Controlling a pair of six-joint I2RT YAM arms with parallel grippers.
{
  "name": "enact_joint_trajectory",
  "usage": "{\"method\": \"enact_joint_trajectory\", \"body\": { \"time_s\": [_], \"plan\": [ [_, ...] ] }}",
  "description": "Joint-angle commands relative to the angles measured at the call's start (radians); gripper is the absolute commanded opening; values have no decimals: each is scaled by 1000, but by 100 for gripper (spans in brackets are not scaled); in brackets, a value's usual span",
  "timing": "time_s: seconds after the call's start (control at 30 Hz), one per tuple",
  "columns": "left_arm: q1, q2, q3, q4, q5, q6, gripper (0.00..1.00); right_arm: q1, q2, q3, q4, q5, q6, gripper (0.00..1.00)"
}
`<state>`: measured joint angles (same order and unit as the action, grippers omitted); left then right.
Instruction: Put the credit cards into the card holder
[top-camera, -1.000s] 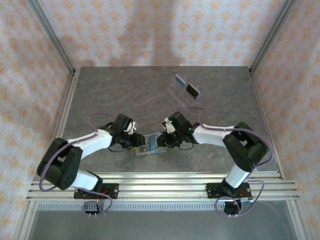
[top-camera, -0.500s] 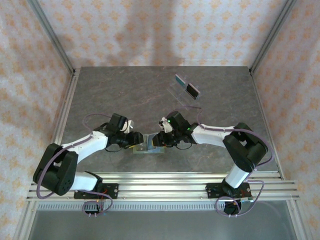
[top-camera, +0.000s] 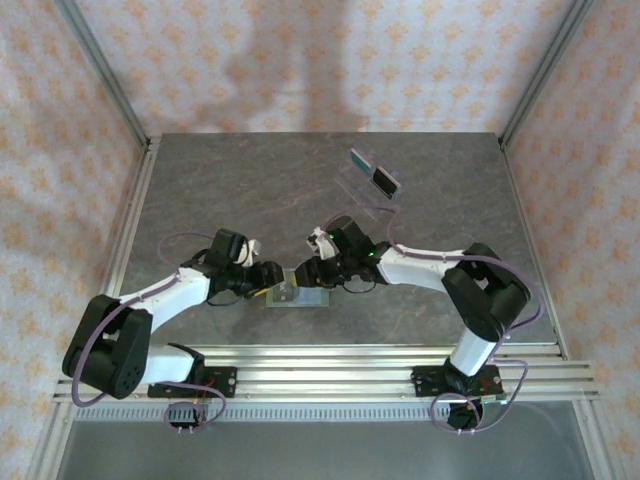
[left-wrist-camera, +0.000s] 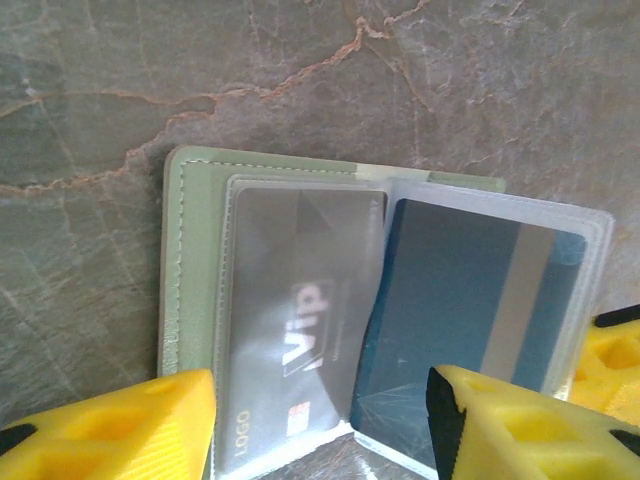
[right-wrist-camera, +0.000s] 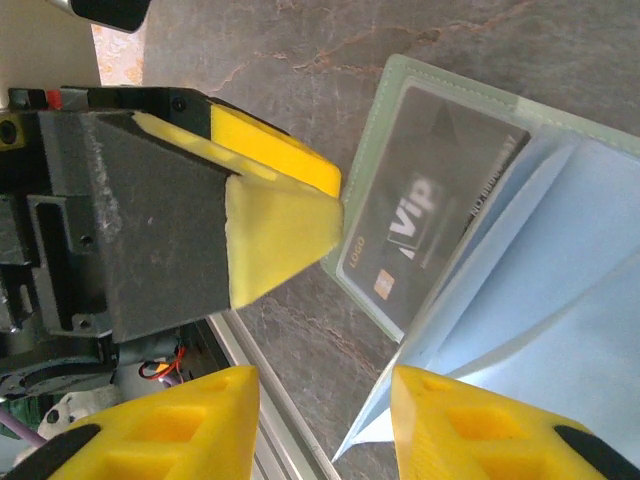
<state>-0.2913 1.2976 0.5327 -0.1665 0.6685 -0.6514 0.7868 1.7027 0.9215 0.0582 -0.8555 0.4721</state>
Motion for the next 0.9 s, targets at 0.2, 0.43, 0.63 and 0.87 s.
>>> {"method": "enact_joint_trajectory", "body": {
  "time_s": [0.2,0.43,0.63,0.87],
  "plan": [
    [27,-7,-25,140,78,-60,62,20,71,52,66,-19,17,39],
    [34,34,-40,231,127,-93,59,20,92,33,97,-11,30,39],
    [33,55,-57,331,180,-130,56,20,107,15,140,-11,52,39],
    [33,63,-39,266,159,-84,50,20,107,9,146,-1,54,38]
  ]
}}
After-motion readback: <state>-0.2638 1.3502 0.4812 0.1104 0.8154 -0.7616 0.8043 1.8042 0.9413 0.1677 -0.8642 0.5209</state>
